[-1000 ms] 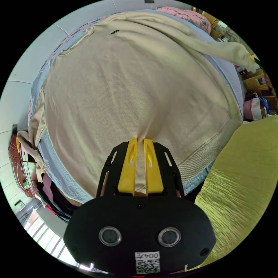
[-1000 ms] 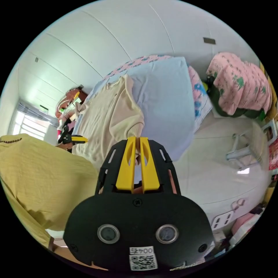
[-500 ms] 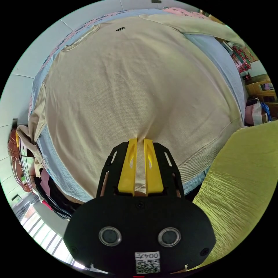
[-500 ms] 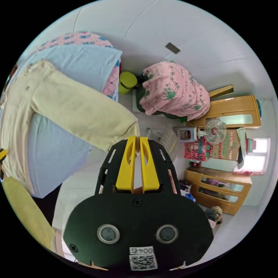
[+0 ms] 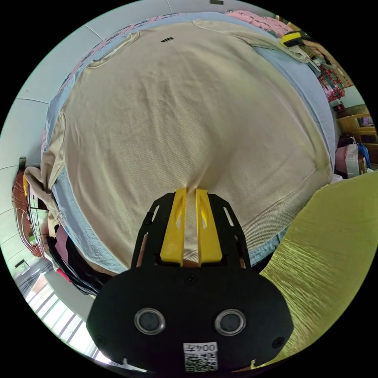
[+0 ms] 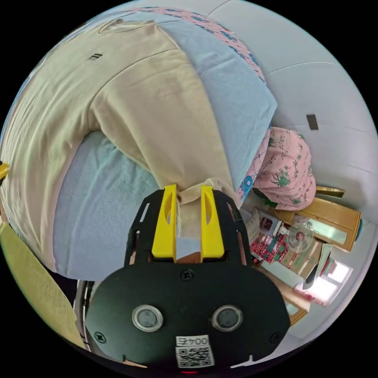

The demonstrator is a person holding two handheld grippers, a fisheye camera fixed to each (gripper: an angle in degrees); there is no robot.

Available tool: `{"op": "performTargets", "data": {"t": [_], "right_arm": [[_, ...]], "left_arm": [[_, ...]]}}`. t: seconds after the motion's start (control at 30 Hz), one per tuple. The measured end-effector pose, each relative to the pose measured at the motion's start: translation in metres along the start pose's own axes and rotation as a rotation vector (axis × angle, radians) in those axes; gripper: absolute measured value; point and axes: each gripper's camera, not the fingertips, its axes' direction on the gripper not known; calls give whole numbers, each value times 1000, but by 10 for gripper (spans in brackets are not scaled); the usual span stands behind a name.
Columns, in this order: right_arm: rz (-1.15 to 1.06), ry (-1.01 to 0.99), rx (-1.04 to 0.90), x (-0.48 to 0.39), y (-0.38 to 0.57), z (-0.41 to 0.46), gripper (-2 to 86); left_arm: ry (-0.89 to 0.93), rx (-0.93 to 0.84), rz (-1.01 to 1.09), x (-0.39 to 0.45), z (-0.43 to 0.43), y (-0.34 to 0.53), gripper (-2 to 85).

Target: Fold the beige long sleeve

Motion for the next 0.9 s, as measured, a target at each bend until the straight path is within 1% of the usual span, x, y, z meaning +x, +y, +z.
{"op": "performTargets", "data": {"t": [0.03, 0.1, 0.17, 0.2, 0.23, 0.27, 0.3, 0.33, 0.37, 0.43, 0.53, 0.67, 0.73, 0.9], "right_arm": [[27, 5, 5, 0, -1, 2, 120], [120, -11, 90, 13, 11, -10, 126], [262, -62, 244, 25, 44, -34, 121], [270, -94, 272, 23, 52, -38, 117], [265, -209, 302, 15, 66, -39, 109], [235, -387, 304, 4, 77, -31, 100], [226, -484, 300, -3, 82, -24, 100], [210, -648, 271, -17, 90, -6, 101], [205, -739, 225, -32, 97, 13, 103], [217, -812, 169, -52, 108, 38, 108], [252, -929, 142, -67, 128, 60, 109], [331, -919, 168, -69, 153, 71, 96], [317, -935, 164, -72, 158, 74, 85], [230, -777, 164, -83, 164, 65, 38]], "left_arm": [[-8, -5, 3, 0, 2, -1, 15], [-20, -10, 10, 1, 5, -1, 15], [-26, -6, 14, -1, 8, 0, 16], [-24, -3, 12, -2, 9, 0, 16], [-18, 1, 8, -4, 10, 1, 16], [-10, 4, 4, -6, 12, 2, 16], [-6, 5, 2, -8, 13, 2, 16], [2, 5, -2, -10, 14, 3, 16], [6, 4, -4, -12, 15, 3, 16], [3, -2, 1, -13, 17, 2, 16], [-10, -9, 16, -14, 19, 2, 16], [-4, -5, 8, -19, 21, 4, 17], [-2, -4, 7, -20, 22, 5, 17], [-10, -11, 18, -23, 23, 6, 18]]}}
